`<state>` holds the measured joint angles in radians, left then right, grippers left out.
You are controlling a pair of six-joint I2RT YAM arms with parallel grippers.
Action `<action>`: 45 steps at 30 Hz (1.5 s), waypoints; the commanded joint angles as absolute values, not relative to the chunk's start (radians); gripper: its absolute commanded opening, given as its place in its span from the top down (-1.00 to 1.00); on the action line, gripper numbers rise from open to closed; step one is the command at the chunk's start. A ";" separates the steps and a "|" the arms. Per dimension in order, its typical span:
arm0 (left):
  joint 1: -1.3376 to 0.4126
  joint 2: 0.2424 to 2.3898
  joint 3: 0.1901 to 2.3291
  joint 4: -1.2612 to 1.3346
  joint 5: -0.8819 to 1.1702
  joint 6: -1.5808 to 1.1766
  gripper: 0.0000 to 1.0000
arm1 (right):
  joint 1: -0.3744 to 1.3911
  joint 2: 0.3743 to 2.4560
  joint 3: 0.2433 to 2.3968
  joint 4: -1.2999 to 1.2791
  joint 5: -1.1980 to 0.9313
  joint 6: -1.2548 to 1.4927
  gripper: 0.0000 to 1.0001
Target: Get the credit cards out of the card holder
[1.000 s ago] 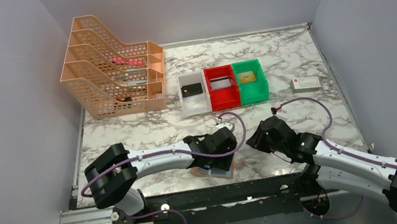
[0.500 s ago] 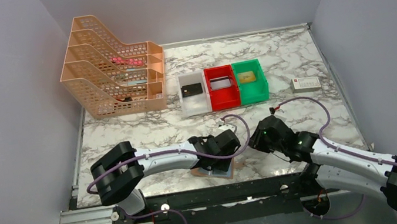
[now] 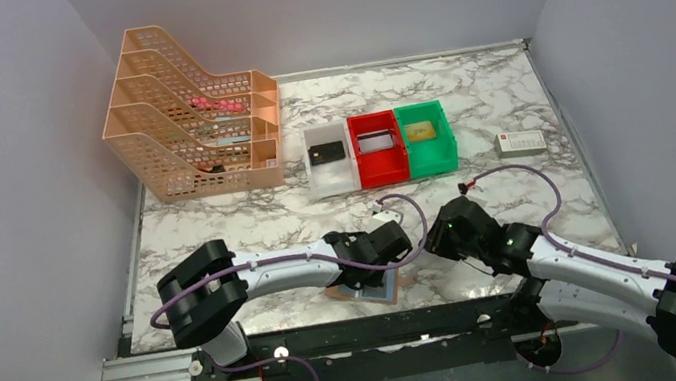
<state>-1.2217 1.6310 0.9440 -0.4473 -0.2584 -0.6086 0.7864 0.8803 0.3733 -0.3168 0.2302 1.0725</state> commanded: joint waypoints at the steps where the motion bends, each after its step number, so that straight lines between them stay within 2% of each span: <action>1: -1.229 1.657 0.932 -0.482 -0.295 -0.609 0.68 | 0.791 0.892 0.406 -0.322 0.243 1.062 0.32; 7: -1.229 1.648 0.936 -0.467 -0.292 -0.598 1.00 | 0.791 0.925 0.417 -0.304 0.215 1.051 0.32; 14: -1.215 1.580 0.905 -0.435 -0.292 -0.600 1.00 | 0.791 0.940 0.424 -0.207 0.091 0.946 0.32; 24: -1.045 1.326 0.709 -0.201 -0.036 -0.576 1.00 | 0.792 0.987 0.406 0.037 -0.180 0.845 0.32; 32: -0.944 1.239 0.592 -0.081 0.090 -0.609 1.00 | 0.791 1.131 0.418 0.229 -0.397 0.843 0.28; 36: -0.908 1.227 0.551 -0.041 0.126 -0.624 1.00 | 0.792 1.251 0.463 0.235 -0.440 0.827 0.37; 39: -0.891 1.216 0.527 -0.015 0.144 -0.639 1.00 | 0.799 1.322 0.494 0.248 -0.474 0.817 0.58; 45: -0.864 1.189 0.491 0.007 0.157 -0.650 1.00 | 0.835 1.392 0.547 0.217 -0.431 0.804 0.63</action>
